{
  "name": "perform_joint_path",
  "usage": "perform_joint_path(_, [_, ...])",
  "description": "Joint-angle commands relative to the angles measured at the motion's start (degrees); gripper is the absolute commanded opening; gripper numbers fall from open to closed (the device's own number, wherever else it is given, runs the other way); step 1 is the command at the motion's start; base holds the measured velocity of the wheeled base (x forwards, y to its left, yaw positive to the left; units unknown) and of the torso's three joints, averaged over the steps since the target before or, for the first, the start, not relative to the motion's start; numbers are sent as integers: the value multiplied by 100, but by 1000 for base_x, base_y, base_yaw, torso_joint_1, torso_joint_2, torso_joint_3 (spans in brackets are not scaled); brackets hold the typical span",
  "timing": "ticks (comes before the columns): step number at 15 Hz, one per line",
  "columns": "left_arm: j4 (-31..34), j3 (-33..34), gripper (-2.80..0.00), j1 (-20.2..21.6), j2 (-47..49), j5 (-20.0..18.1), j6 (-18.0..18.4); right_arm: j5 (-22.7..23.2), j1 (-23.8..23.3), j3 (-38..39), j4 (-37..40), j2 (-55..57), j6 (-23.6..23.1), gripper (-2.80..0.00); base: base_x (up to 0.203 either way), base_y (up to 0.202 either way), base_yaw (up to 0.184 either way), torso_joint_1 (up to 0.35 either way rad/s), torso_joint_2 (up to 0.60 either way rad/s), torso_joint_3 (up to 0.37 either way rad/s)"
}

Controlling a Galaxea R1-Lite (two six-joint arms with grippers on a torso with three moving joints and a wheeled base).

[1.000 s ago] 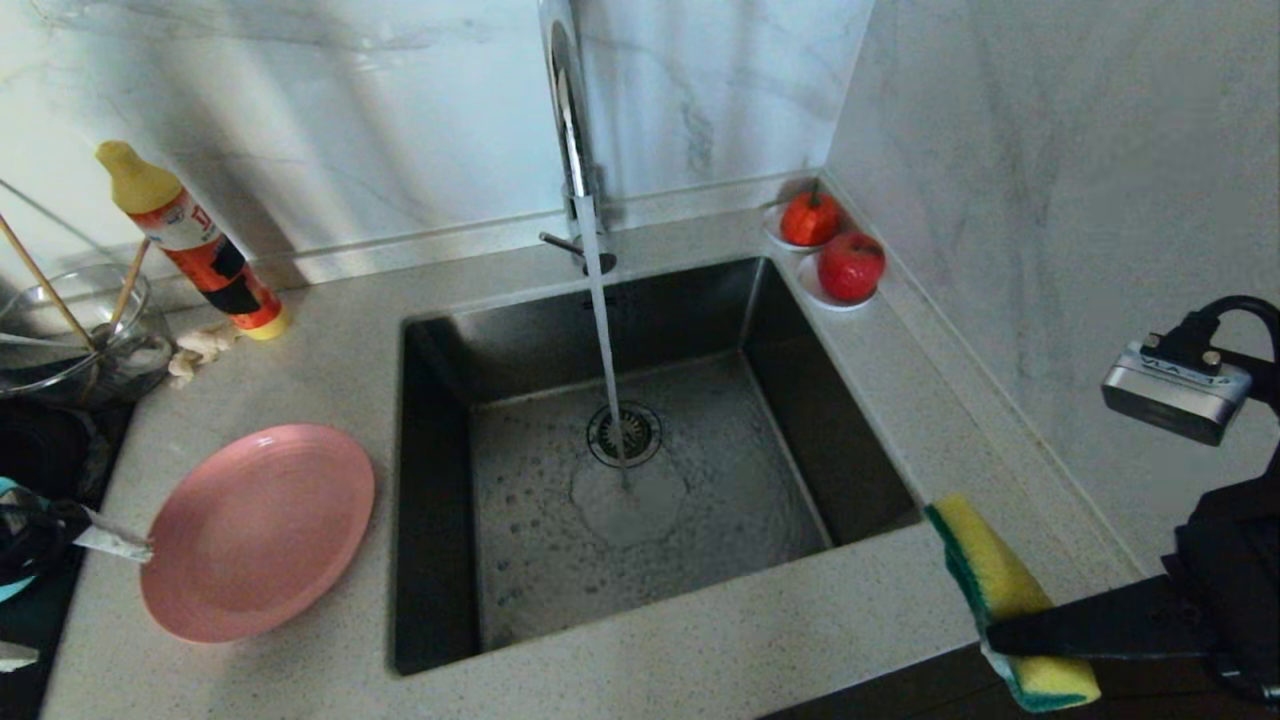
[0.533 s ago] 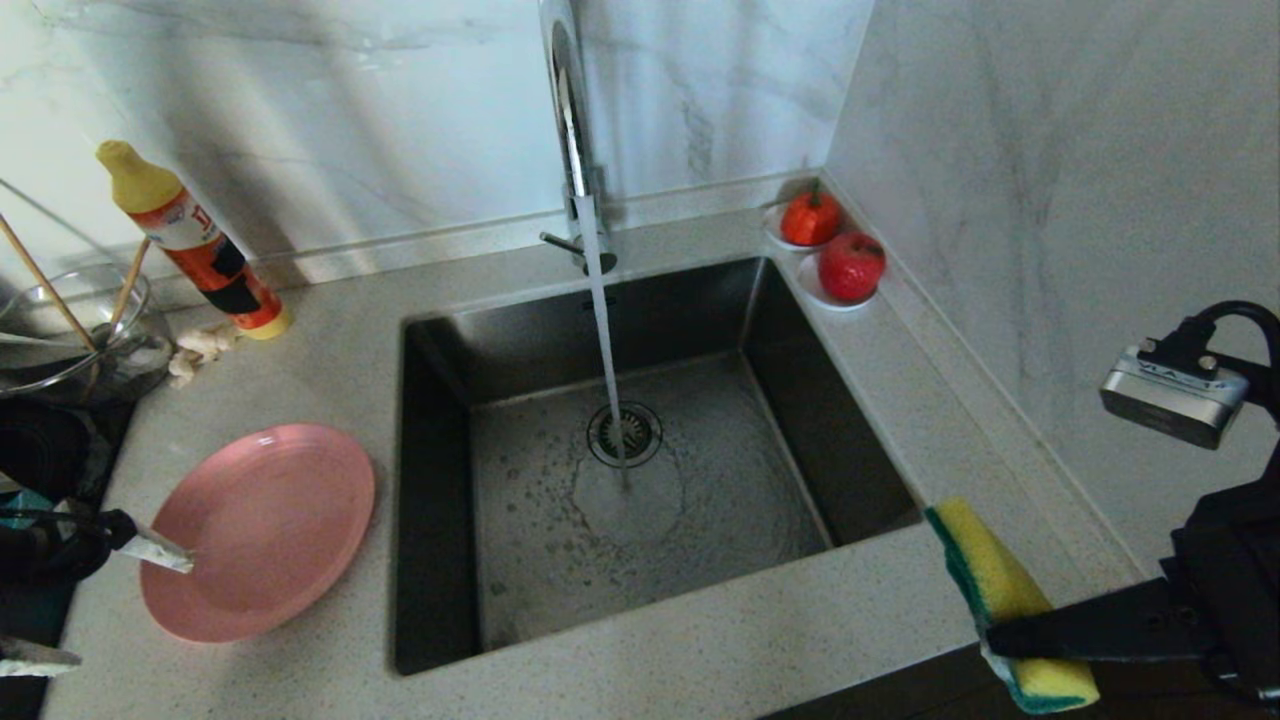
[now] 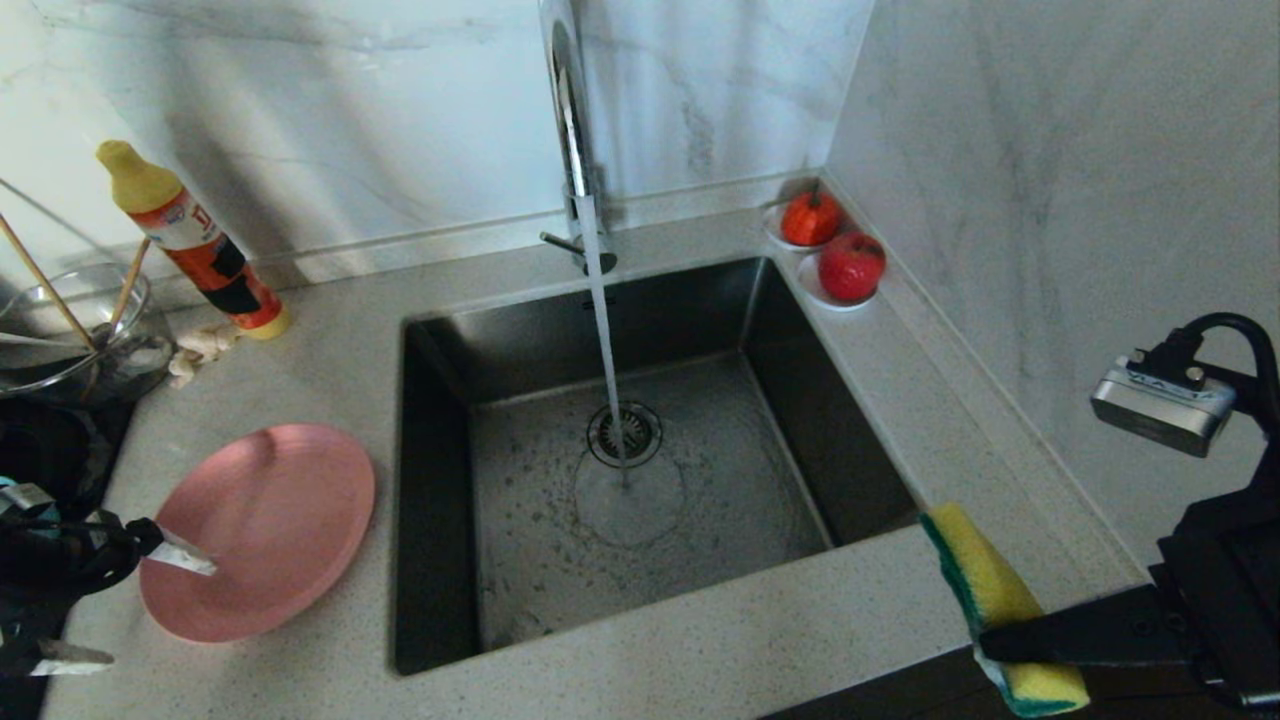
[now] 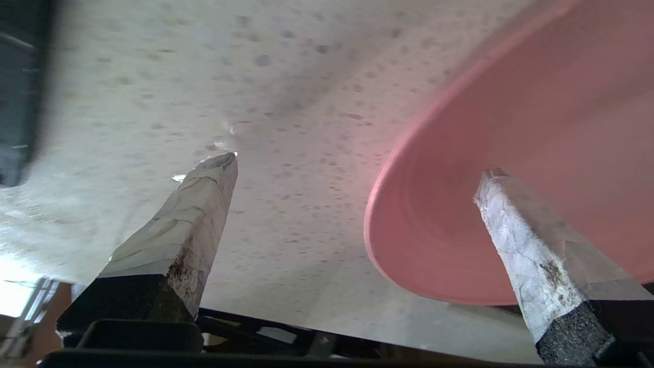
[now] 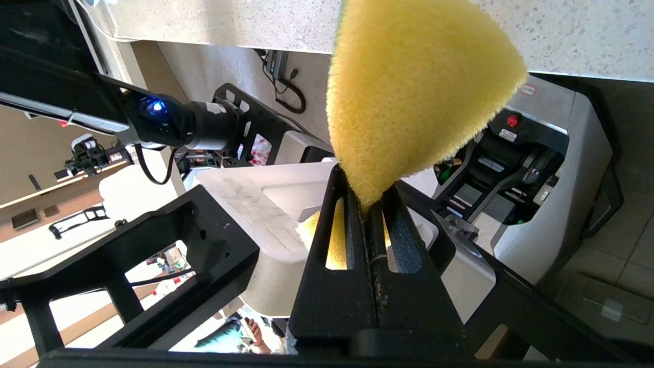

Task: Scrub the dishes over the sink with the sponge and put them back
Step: Wash the plate

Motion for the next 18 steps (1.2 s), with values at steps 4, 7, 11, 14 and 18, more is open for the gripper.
perform_joint_path(4, [-103, 12, 0, 3, 66, -435, -49, 18, 4, 22, 15, 31, 11, -280, 0, 0, 0, 0, 0, 0])
perform_joint_path(7, [-419, 77, 0, 3, 57, -457, -56, 14, 4, 45, 11, 31, 11, -280, 0, 0, 0, 0, 0, 0])
perform_joint_path(11, [-1118, 308, 0, 3, -11, -641, -75, 9, -58, 163, -117, 40, 3, -280, 0, 0, 0, 0, 0, 0])
perform_joint_path(14, [-1455, 348, 0, 4, -182, -974, -344, 9, -75, 163, -134, 110, 3, -280, 0, 0, 0, 0, 0, 0])
perform_joint_path(18, [-1804, 538, 0, 3, -307, -1275, -357, 9, -75, 157, -141, 136, 3, -280, 0, 0, 0, 0, 0, 0])
